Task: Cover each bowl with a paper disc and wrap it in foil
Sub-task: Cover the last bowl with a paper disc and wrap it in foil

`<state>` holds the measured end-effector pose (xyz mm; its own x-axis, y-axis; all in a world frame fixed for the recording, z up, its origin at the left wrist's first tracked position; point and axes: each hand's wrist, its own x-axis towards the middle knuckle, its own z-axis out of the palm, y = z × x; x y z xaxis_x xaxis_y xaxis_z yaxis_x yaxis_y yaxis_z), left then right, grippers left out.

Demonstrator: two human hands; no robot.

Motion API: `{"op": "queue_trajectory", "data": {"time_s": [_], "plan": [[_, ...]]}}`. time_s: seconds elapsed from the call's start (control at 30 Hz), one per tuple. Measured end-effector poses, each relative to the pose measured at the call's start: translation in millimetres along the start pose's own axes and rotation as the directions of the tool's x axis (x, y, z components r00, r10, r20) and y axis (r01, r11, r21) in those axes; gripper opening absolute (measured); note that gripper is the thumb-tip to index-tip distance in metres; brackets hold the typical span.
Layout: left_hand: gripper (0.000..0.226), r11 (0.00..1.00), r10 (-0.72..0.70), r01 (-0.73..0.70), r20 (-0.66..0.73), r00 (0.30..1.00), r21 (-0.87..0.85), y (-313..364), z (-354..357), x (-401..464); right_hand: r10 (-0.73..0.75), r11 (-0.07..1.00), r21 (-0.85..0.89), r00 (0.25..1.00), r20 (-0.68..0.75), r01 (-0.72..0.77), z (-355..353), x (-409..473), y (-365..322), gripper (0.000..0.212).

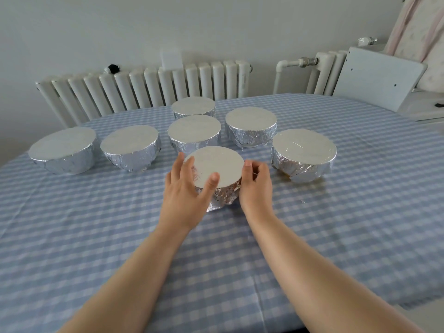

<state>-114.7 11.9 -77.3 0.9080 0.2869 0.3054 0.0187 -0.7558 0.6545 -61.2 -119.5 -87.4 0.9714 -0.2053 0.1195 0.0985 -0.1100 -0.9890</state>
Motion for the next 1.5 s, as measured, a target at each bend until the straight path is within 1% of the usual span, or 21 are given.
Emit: {"op": "queue_trajectory", "data": {"time_s": [0.1, 0.17, 0.2, 0.23, 0.3, 0.4, 0.47, 0.57, 0.67, 0.73, 0.8, 0.83, 0.9, 0.93, 1.07, 1.13, 1.23, 1.3, 1.37, 1.43, 1.5], "plan": [[0.110, 0.995, 0.092, -0.091, -0.023, 0.995, 0.043, -8.3, -9.6, 18.1, 0.009, 1.000, 0.022, 1.000, 0.008, -0.010, -1.0, 0.5, -0.8, 0.014], [0.106, 0.986, 0.167, -0.168, 0.021, 0.986, 0.016, -14.6, -9.5, 29.8, 0.006, 1.000, 0.012, 1.000, 0.013, -0.006, -1.9, 1.3, 0.1, 0.014], [0.105, 0.984, 0.176, -0.175, 0.061, 0.983, -0.021, -17.6, -8.2, 32.8, 0.007, 1.000, 0.005, 1.000, 0.014, -0.007, -2.0, 1.5, 0.2, 0.014], [0.104, 0.984, 0.169, -0.163, 0.104, 0.980, -0.069, -19.6, -6.8, 34.2, 0.009, 1.000, -0.002, 1.000, 0.015, -0.009, -2.2, 1.8, 0.4, 0.015], [0.107, 0.983, 0.116, -0.090, 0.159, 0.981, -0.162, -20.7, -4.7, 33.9, 0.009, 1.000, -0.018, 1.000, 0.017, -0.009, -2.9, 2.9, 1.6, 0.015], [0.102, 0.978, 0.057, -0.027, 0.141, 0.988, -0.206, -16.1, -6.8, 30.4, -0.011, 0.998, -0.060, 0.999, 0.048, 0.014, -5.0, 6.5, 2.5, 0.018], [0.099, 0.990, 0.048, -0.037, 0.070, 0.996, -0.139, -13.6, -8.4, 23.4, -0.039, 0.992, -0.112, 0.995, 0.093, 0.049, -7.0, 13.2, 1.5, 0.019], [0.095, 0.999, 0.029, -0.029, -0.021, 0.999, 0.018, -6.9, -9.0, 6.4, -0.069, 0.980, -0.172, 0.980, 0.184, 0.101, -12.2, 25.1, -0.8, 0.021], [0.097, 0.984, 0.067, -0.060, -0.036, 0.997, 0.169, -3.1, -7.7, 1.2, -0.066, 0.975, -0.190, 0.969, 0.237, 0.113, -16.4, 27.1, 0.8, 0.032], [0.097, 0.965, 0.148, -0.140, -0.019, 0.989, 0.222, -5.4, -9.1, 4.3, -0.057, 0.976, -0.191, 0.966, 0.252, 0.107, -19.3, 22.1, 0.4, 0.037], [0.098, 0.950, 0.208, -0.213, 0.042, 0.977, 0.229, -8.5, -10.3, 7.7, -0.042, 0.974, -0.205, 0.968, 0.249, 0.095, -24.5, 19.5, 1.3, 0.036], [0.098, 0.950, 0.211, -0.224, 0.080, 0.974, 0.219, -9.5, -10.5, 8.5, -0.042, 0.972, -0.214, 0.967, 0.252, 0.098, -27.7, 18.4, 2.7, 0.032], [0.102, 0.957, 0.190, -0.211, 0.120, 0.974, 0.199, -11.3, -9.8, 9.7, -0.053, 0.953, -0.272, 0.956, 0.289, 0.135, -33.3, 16.1, 5.5, 0.024], [0.104, 0.962, 0.173, -0.195, 0.126, 0.977, 0.193, -11.5, -9.4, 10.1, -0.060, 0.939, -0.304, 0.948, 0.312, 0.159, -35.5, 15.8, 7.3, 0.023], [0.110, 0.969, 0.130, -0.159, 0.154, 0.979, 0.191, -9.6, -10.7, 9.7, -0.076, 0.929, -0.317, 0.935, 0.346, 0.193, -43.6, 12.8, 11.1, 0.035], [0.108, 0.970, 0.127, -0.156, 0.158, 0.979, 0.186, -8.1, -11.8, 9.2, -0.115, 0.878, -0.390, 0.914, 0.390, 0.276, -47.7, 8.7, 10.3, 0.042], [0.104, 0.969, 0.117, -0.150, 0.170, 0.979, 0.197, -5.6, -13.7, 8.9, -0.123, 0.712, -0.580, 0.883, 0.452, 0.396, -47.8, 3.9, 4.1, 0.047], [0.102, 0.969, 0.112, -0.147, 0.179, 0.978, 0.200, -3.5, -14.9, 8.1, -0.128, 0.597, -0.677, 0.883, 0.451, 0.432, -46.8, 4.9, 3.1, 0.041], [0.100, 0.971, 0.107, -0.143, 0.186, 0.977, 0.191, -1.7, -16.0, 7.7, -0.151, 0.492, -0.741, 0.884, 0.443, 0.456, -47.3, 5.2, 2.2, 0.031], [0.099, 0.972, 0.103, -0.141, 0.196, 0.975, 0.188, -0.9, -16.5, 7.9, -0.182, 0.434, -0.775, 0.887, 0.424, 0.460, -51.0, 6.6, 4.4, 0.026], [0.098, 0.970, 0.101, -0.142, 0.206, 0.973, 0.195, -0.4, -17.1, 8.2, -0.223, 0.391, -0.788, 0.879, 0.421, 0.476, -55.6, 9.6, 7.2, 0.026]]}}
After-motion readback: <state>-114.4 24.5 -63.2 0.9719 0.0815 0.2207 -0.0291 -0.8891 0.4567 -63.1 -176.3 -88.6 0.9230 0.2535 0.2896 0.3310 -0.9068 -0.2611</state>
